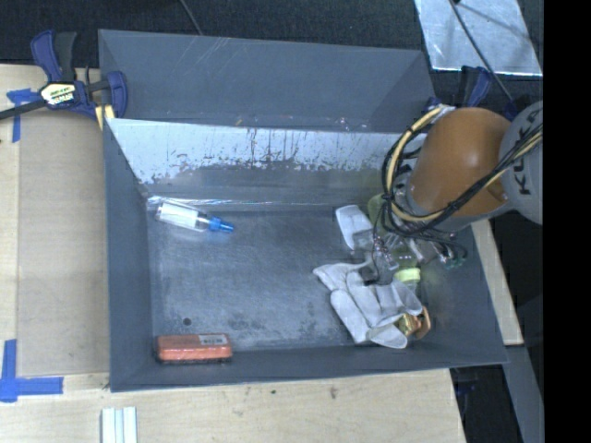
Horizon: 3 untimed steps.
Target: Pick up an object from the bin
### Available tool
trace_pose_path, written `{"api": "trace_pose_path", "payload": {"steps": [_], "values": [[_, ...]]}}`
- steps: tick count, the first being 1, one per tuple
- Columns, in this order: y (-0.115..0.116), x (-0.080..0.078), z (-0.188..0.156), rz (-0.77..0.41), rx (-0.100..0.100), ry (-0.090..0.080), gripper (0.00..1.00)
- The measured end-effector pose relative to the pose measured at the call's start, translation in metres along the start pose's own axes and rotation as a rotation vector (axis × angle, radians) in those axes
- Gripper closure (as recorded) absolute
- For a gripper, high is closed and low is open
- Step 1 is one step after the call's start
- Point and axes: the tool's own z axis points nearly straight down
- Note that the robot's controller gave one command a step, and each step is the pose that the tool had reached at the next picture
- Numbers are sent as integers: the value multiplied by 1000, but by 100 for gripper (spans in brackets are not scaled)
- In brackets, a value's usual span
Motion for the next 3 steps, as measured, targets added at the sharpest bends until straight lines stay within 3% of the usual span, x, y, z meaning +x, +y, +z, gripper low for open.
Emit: {"api": "trace_pose_path", "payload": {"steps": [3], "values": [[0, 0, 0, 2, 0, 0, 100]]}}
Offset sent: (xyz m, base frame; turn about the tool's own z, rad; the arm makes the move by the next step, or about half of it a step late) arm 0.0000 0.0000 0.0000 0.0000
